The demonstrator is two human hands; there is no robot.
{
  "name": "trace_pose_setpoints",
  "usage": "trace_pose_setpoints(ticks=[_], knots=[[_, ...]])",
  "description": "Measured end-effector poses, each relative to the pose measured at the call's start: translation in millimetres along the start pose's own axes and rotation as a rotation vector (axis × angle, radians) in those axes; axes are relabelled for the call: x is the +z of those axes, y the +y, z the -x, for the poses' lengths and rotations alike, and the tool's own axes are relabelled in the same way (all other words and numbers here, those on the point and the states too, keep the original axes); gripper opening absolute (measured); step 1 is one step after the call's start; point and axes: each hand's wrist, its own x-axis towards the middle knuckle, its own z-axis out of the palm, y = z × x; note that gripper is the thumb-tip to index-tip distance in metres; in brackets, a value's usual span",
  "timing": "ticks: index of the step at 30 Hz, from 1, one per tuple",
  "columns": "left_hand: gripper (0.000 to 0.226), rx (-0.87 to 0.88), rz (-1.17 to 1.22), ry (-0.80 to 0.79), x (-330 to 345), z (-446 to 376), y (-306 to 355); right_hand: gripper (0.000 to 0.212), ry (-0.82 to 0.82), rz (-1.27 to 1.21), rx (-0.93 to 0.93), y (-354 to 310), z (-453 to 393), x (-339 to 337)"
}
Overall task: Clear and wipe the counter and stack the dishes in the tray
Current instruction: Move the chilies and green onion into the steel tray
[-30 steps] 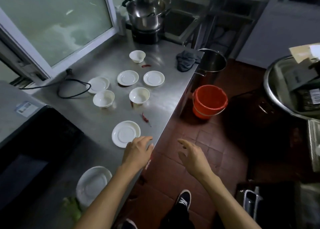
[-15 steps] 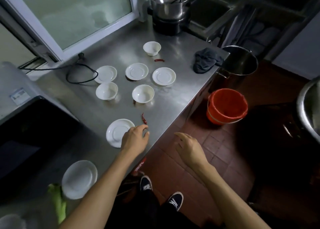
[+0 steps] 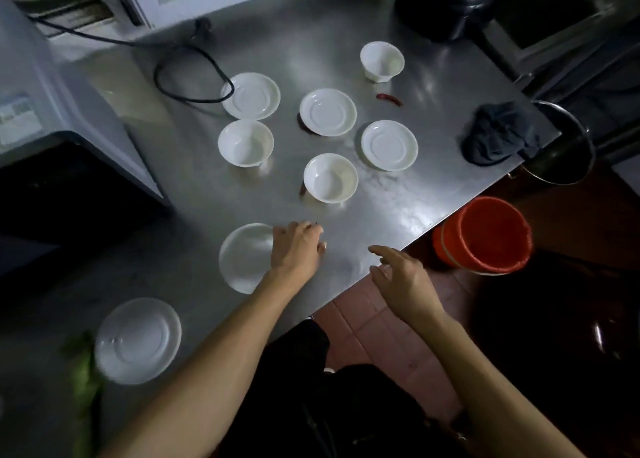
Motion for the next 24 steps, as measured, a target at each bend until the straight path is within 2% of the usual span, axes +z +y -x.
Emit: trace_pose_setpoints(ticks=[5,8,19,24], knots=[[0.011,0.073,-0.006,-0.028,7.7,-14.5,-3.1,0.037,-0.021,-0.009,-0.002,-0.7,-33.1,-8.6],[0.015,0.098,-0.018,-0.042,11.0,-23.1,-2.8,0.037,-0.033,-0.001,-0.005,-3.6,-51.3,-14.4],[0.008,0.012,-0.041,-0.023,9.5,-31.0,9.1,0.036,-0.114,-0.029,-0.085,19.5,-122.1,-32.7],[0.021,-0.009,0.026,-0.05,7.7,-36.2,35.3,0.036,-0.154,-0.049,-0.144,37.0,-167.3,-50.7]])
